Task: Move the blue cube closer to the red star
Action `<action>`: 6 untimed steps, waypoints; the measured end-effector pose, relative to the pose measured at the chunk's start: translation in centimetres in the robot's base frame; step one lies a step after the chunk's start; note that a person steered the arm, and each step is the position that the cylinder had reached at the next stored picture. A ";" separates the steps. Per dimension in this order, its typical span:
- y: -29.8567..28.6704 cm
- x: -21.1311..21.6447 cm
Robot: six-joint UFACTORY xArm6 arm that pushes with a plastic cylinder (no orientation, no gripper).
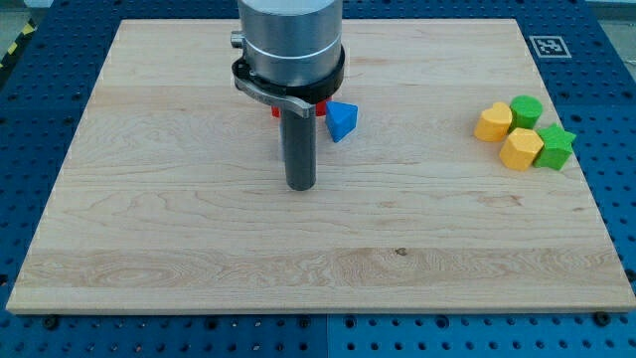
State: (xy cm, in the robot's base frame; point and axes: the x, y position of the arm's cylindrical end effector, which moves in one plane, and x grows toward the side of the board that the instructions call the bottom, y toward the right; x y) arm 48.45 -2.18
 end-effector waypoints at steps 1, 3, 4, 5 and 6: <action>1.2 -0.6; 1.4 4.0; -1.2 2.3; -1.2 -2.8; -1.3 -4.7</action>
